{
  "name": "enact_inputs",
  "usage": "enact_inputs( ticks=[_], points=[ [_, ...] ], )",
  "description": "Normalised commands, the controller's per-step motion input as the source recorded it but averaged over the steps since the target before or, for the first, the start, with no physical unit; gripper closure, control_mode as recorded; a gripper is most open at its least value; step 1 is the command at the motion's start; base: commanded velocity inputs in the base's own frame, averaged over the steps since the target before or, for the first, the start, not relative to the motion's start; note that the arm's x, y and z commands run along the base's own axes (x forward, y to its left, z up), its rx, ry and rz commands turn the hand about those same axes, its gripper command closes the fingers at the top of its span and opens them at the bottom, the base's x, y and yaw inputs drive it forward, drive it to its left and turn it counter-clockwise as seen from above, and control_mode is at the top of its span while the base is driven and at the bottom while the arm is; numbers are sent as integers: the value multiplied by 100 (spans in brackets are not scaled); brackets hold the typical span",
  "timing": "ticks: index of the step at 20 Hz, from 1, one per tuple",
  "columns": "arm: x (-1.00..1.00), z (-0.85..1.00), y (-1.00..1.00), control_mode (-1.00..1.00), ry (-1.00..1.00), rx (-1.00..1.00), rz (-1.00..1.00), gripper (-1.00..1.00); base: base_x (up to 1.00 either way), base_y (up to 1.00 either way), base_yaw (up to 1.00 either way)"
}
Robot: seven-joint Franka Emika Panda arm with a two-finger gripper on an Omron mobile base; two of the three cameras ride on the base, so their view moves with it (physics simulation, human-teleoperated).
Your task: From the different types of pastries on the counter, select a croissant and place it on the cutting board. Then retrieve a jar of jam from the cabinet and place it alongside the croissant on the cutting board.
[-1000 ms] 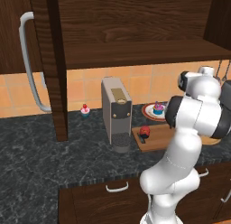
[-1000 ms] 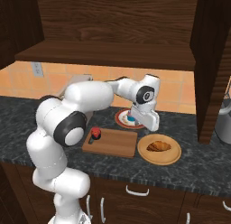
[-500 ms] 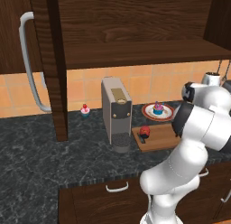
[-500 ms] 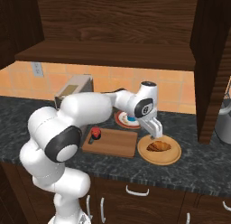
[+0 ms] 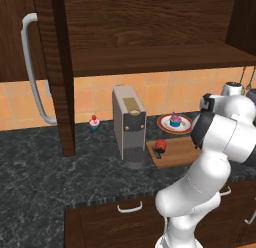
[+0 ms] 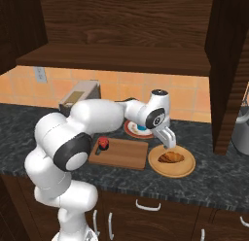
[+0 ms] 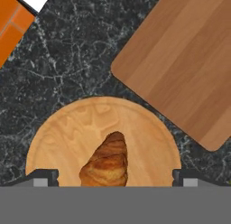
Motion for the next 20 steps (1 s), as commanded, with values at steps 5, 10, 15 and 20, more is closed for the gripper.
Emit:
enact_inputs(
  ticks=[5,10,15,20],
  points=[
    [1,0,-44,-100,0,0,1,-100,0,0,0],
    [2,-13,-8,-100,-1,-1,0,-100,0,0,0],
    [-9,-18,0,-100,0,0,0,-100,0,0,0],
    [-7,-34,0,-100,-2,-3,0,-100,0,0,0]
  ],
)
